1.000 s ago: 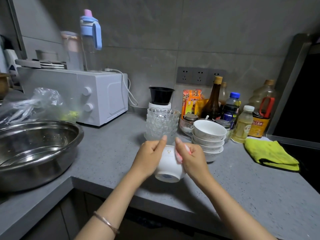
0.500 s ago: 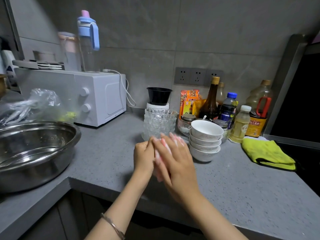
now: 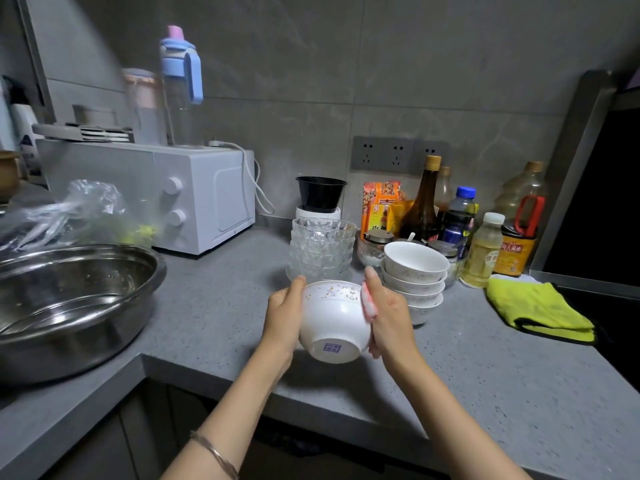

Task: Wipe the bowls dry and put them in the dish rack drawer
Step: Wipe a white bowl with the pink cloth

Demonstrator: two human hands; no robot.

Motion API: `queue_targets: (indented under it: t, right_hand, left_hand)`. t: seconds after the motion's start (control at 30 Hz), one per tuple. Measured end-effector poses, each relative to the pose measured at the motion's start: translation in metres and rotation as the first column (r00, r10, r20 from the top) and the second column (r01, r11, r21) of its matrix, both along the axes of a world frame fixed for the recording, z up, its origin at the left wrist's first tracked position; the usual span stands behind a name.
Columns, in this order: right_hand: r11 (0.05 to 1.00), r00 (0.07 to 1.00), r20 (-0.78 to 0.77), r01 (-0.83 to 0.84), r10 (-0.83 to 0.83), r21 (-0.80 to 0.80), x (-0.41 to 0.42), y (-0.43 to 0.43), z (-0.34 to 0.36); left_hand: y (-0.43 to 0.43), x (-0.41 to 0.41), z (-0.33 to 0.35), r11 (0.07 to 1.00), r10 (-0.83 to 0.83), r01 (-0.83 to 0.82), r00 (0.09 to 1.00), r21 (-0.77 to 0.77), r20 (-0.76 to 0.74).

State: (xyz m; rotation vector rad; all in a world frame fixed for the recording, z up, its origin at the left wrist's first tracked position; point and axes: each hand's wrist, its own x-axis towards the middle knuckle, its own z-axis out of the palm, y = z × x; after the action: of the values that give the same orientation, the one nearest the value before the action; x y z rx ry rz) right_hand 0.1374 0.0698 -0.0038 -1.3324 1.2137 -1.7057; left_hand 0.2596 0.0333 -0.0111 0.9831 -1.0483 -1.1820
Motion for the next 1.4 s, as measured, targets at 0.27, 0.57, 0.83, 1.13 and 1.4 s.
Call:
queue_targets:
  t: [0.27,0.57,0.83,1.13,1.4]
  right_hand:
    - [0.985,0.962,-0.272,-0.021,-0.026,-0.169,0.004,-0.002,-0.005]
    - [0.87,0.5,-0.714,0.223,-0.489,-0.439,0.007,0.002,-0.013]
    - [0.825,0.376,-0.795,-0.12,-0.477,-0.552,0.008,0.008,-0.026]
    - [0.966,0.936,-0.329,0.044,-0.13,-0.257,0.007,0.001,-0.003]
    - [0.999,0.992,-0.128,-0.005,-0.001,-0.048,-0.004,0.003,0.006]
  left_hand:
    - [-0.001,-0.003,0.002,0.928,0.152,0.035,0.873,-0.371,0.464]
    - [-0.004,-0.006,0.0,0.972,0.197,-0.173,0.969,-0.158,0.15]
    - [-0.006,-0.009,-0.002,0.989,0.146,-0.14,0.984,-0.056,0.1]
    - [0.006,-0.008,0.013,0.996,0.085,-0.084,0.996,0.014,-0.033]
    - [0.004,0.003,0.008,0.999,-0.012,0.018,0.989,-0.044,0.15]
